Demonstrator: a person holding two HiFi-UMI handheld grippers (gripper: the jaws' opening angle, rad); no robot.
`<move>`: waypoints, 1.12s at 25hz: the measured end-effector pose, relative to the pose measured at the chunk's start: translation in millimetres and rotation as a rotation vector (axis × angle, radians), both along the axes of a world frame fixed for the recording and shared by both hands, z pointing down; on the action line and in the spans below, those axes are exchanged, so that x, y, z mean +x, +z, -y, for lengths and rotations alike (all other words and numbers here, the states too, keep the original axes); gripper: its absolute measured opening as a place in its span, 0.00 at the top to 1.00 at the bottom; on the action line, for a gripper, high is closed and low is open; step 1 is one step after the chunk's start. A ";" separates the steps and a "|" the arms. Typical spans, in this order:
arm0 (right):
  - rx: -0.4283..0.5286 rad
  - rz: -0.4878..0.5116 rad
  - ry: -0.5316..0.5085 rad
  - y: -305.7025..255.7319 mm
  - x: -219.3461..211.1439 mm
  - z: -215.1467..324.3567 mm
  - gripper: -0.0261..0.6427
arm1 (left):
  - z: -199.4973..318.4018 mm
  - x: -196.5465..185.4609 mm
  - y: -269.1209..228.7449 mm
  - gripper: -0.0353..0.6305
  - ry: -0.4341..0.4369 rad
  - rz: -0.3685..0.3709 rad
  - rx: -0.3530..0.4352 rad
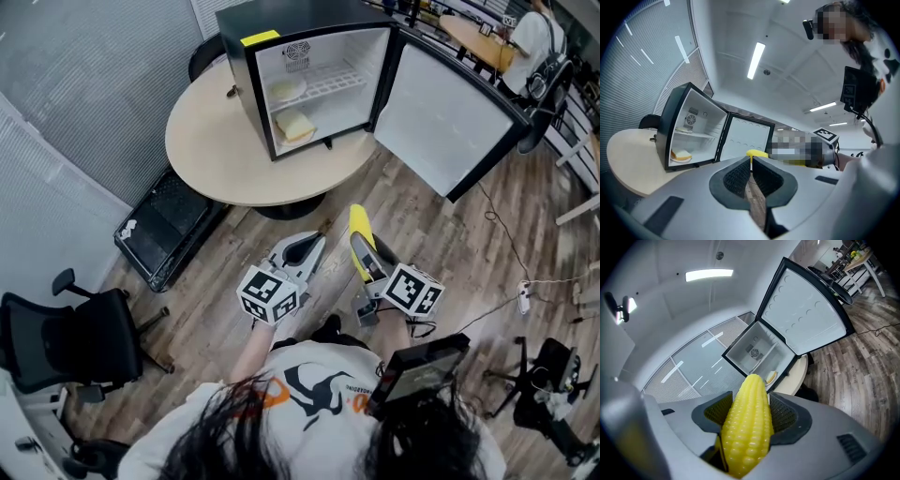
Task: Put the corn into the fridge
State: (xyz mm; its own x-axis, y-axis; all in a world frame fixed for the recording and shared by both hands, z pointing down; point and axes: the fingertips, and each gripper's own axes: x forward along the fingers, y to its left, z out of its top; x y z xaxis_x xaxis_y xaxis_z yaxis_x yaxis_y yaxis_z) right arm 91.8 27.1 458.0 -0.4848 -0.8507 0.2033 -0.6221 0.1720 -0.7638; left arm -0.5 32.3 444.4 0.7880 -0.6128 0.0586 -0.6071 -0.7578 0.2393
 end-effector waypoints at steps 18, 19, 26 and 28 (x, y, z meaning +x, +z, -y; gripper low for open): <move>-0.024 0.066 -0.103 14.7 37.0 96.3 0.58 | 76.4 38.3 11.2 0.93 -0.095 0.058 -0.023; -0.030 0.070 -0.105 16.9 36.8 98.5 0.58 | 78.7 38.1 13.3 0.93 -0.097 0.061 -0.029; -0.055 0.085 -0.092 29.2 37.4 123.7 0.58 | 110.9 39.0 23.5 0.93 -0.086 0.054 -0.046; -0.062 0.079 -0.083 31.2 40.4 136.1 0.58 | 124.6 43.1 25.1 0.93 -0.072 0.040 -0.049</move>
